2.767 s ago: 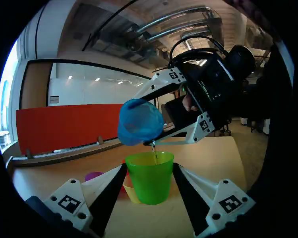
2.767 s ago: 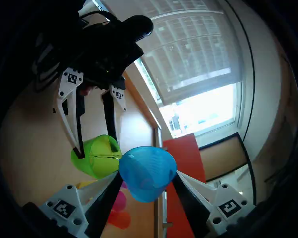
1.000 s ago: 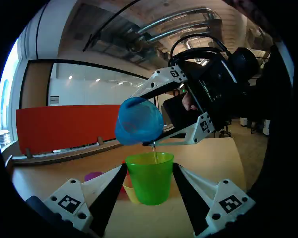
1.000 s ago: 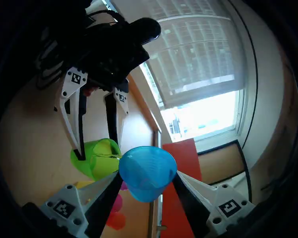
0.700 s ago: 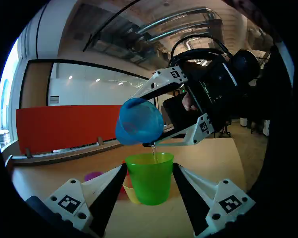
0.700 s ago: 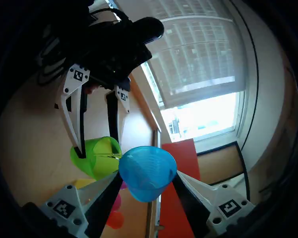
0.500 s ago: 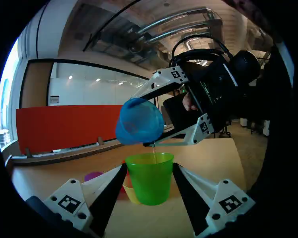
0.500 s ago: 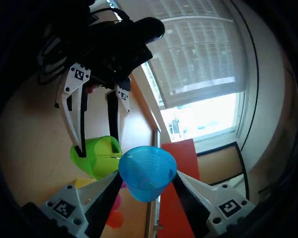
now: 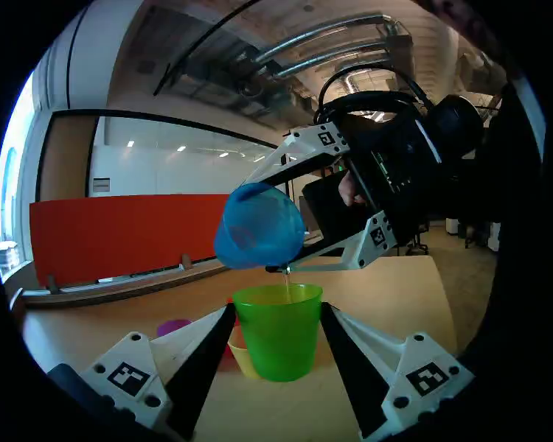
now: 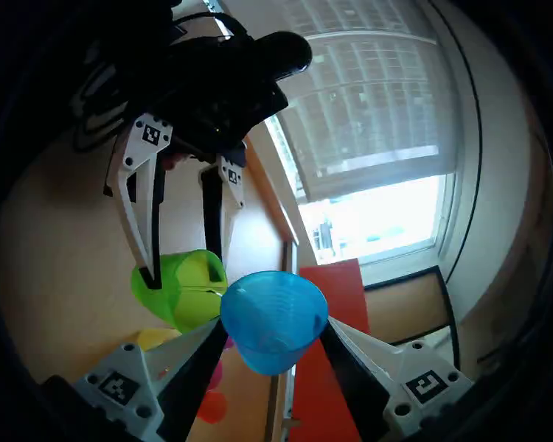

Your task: Pour water

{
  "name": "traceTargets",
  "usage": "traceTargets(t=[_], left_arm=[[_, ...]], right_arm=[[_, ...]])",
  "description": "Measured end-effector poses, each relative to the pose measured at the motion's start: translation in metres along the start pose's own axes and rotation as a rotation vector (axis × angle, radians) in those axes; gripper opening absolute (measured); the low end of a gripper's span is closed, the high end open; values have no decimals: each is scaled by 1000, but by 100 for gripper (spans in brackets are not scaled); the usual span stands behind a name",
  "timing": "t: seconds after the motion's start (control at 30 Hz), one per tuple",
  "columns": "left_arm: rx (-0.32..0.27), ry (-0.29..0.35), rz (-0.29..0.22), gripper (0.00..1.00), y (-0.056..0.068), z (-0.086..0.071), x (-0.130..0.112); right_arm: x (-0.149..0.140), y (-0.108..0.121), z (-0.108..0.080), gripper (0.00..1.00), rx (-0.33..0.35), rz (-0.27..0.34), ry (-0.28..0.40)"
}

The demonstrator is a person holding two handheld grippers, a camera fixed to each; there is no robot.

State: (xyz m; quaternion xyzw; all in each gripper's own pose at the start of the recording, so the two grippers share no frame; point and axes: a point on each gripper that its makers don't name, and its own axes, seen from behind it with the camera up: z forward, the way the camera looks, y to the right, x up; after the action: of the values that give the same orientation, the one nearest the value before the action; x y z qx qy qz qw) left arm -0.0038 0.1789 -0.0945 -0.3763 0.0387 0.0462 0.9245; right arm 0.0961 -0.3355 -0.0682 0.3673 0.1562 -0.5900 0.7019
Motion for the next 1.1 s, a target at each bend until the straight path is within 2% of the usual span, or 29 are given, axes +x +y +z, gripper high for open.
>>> traceTargets(t=[1.1], left_arm=[[5,1,-1,84,-2,-1,-1]], right_arm=[[-1,1,1,88,-6,-54,0]])
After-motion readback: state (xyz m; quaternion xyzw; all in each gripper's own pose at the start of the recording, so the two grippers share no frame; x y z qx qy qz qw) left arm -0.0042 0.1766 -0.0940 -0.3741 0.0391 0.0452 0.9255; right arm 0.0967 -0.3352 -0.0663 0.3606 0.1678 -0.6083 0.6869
